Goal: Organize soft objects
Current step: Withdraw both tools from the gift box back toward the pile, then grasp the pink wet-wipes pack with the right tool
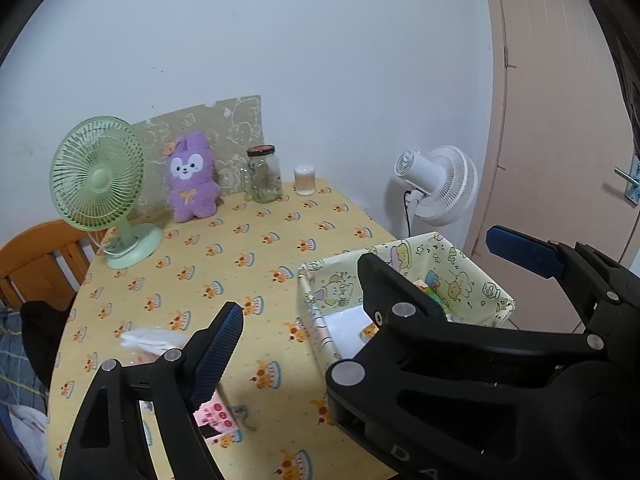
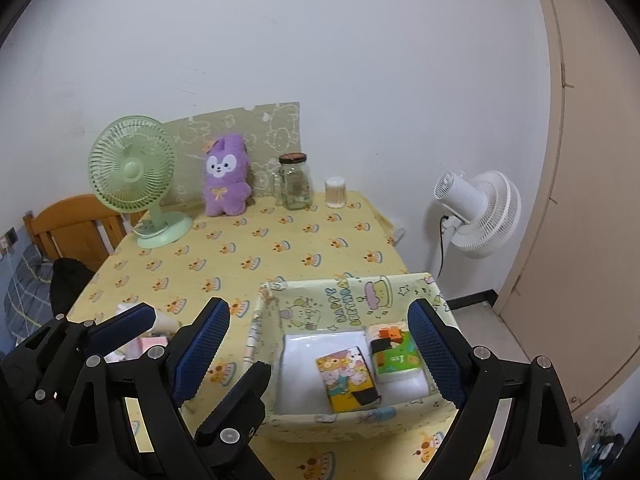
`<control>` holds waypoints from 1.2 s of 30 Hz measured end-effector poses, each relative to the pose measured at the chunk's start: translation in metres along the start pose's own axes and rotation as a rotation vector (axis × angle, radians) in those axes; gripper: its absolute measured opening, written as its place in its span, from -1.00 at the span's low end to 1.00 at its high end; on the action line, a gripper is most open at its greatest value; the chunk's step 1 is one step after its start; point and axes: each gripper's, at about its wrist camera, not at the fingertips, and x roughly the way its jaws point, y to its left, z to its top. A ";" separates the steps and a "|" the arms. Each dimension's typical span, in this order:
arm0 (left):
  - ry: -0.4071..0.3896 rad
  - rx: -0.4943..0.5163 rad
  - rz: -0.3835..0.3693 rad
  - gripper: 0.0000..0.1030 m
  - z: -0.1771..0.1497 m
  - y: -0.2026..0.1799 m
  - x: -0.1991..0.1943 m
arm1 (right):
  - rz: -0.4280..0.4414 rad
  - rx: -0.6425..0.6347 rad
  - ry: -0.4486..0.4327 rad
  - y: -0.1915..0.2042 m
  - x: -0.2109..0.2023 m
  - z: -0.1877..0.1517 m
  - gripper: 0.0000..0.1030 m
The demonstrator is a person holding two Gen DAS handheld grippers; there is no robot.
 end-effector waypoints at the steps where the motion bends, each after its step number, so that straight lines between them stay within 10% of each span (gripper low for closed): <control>1: -0.005 0.000 0.004 0.66 0.000 0.002 -0.003 | 0.003 -0.004 -0.005 0.003 -0.002 0.001 0.81; 36: -0.005 -0.107 0.168 0.67 -0.067 0.093 -0.030 | 0.155 -0.068 0.001 0.109 0.004 -0.036 0.83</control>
